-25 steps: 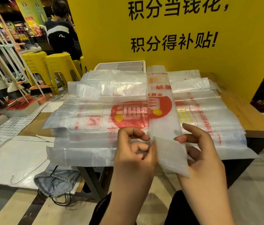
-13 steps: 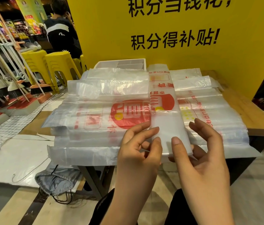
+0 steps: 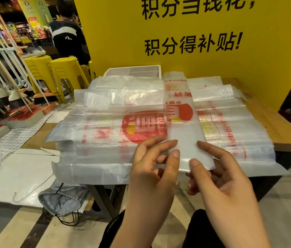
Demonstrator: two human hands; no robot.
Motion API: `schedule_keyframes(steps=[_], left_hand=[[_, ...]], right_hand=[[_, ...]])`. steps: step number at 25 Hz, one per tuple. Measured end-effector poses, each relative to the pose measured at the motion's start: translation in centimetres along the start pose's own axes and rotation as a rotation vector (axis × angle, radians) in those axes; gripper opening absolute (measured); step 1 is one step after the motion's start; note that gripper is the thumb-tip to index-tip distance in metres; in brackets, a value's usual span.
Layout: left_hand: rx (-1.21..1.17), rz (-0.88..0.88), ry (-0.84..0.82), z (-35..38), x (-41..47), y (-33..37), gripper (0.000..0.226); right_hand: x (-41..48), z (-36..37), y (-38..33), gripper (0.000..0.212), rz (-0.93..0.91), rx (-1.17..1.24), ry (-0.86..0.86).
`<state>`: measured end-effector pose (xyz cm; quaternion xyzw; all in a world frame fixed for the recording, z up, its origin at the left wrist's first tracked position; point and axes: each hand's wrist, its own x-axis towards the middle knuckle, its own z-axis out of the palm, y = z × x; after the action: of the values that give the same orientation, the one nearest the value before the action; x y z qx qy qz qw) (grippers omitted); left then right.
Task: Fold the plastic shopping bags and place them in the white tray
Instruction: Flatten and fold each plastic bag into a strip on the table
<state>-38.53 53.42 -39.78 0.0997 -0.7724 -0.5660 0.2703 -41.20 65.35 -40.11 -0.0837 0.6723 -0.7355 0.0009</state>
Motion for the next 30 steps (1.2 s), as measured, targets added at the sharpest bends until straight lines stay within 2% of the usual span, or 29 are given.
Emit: schedule_keyframes(steps=[3, 5, 10, 12, 13, 15, 17, 18, 19, 21, 24, 25, 27, 28, 30], left_hand=[[0.083, -0.045, -0.161, -1.4, -0.7, 0.2, 0.030], [0.056, -0.077, -0.232, -1.3, -0.7, 0.3, 0.028], [-0.202, -0.218, -0.186, -0.4, -0.3, 1.0, 0.031], [-0.307, -0.275, -0.183, -0.5, -0.3, 1.4, 0.036], [-0.337, -0.291, -0.179, -0.6, -0.3, 1.6, 0.037], [-0.371, -0.299, -0.166, -1.2, -0.3, 1.8, 0.037], [-0.357, -0.270, -0.147, -1.9, -0.4, 2.3, 0.037], [-0.336, -0.250, -0.152, -2.1, -0.5, 2.5, 0.037], [-0.317, -0.234, -0.169, -2.1, -0.7, 2.8, 0.036], [-0.287, -0.221, -0.228, -1.9, -1.2, 3.2, 0.034], [-0.293, -0.203, -0.360, -2.4, -1.4, 3.6, 0.021], [-0.278, -0.163, -0.437, -3.0, -1.1, 3.8, 0.024], [-0.072, -0.006, -0.490, -4.5, 0.4, 2.7, 0.052], [0.111, 0.091, -0.421, -5.1, 1.9, 1.8, 0.057], [0.456, 0.343, -0.325, -5.3, 5.3, 0.5, 0.045]], right_hand=[[0.2, -0.1, -0.3, 0.034, 0.028, 0.112, 0.013], [0.2, 0.1, -0.4, 0.035, 0.028, 0.152, 0.012], [0.2, 0.8, -0.1, 0.037, 0.024, 0.180, 0.000], [0.3, -0.2, -0.2, 0.041, -0.011, 0.122, -0.063], [0.4, -1.1, -0.5, 0.051, -0.049, 0.031, -0.163], [1.0, -3.5, -1.1, 0.071, -0.217, -0.448, -0.324], [2.8, -5.0, -1.2, 0.080, -0.518, -0.943, -0.254], [3.8, -5.0, -1.1, 0.081, -0.637, -1.061, -0.189], [4.7, -4.5, -1.2, 0.079, -0.700, -1.101, -0.162], [6.3, -3.6, -1.1, 0.076, -0.774, -1.132, -0.218], [8.0, -3.8, -0.6, 0.062, -0.760, -1.078, -0.367], [8.4, -4.0, -0.5, 0.058, -0.738, -1.040, -0.399], [9.2, -4.1, -0.2, 0.050, -0.739, -0.980, -0.427], [9.6, -4.0, 0.0, 0.047, -0.740, -0.945, -0.424], [10.3, -3.7, -0.1, 0.042, -0.731, -0.878, -0.406]])
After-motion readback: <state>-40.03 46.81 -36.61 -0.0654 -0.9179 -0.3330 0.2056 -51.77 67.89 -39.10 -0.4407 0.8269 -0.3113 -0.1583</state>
